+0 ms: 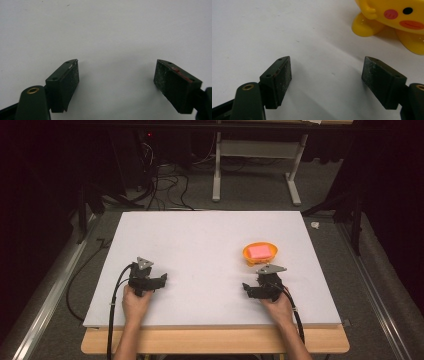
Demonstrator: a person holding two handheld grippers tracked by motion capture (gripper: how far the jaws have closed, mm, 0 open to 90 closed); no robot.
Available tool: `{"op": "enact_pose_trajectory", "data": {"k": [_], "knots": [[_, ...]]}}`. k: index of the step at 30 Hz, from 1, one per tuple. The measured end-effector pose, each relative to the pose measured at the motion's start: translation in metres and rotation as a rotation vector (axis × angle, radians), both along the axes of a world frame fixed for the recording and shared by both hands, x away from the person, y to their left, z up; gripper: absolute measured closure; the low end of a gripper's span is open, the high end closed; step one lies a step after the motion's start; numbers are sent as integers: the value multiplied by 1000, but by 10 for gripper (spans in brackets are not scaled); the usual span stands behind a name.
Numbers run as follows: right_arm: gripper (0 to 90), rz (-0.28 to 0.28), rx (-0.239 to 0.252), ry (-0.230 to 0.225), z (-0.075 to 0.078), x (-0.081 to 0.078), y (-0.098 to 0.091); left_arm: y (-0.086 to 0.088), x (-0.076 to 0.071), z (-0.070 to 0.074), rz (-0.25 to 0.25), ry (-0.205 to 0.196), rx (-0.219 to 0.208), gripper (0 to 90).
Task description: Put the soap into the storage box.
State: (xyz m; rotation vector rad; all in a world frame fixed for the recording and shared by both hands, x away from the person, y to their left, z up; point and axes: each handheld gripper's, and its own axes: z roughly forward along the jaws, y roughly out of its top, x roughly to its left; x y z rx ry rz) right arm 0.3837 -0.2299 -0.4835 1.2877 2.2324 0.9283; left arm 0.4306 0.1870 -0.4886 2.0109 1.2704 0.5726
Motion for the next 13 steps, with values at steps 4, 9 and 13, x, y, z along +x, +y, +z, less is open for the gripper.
{"op": "enact_pose_trajectory", "data": {"k": [4, 9, 13], "knots": [[244, 0, 0, 0, 0, 0, 0, 0, 0, 0, 0, 1, -1, 208], [243, 0, 0, 0, 0, 0, 0, 1, 0, 0, -3, 8, -7, 210], [235, 3, 2, 2, 0, 0, 0, 1, 1, 0, -4, 10, -7, 213]]}}
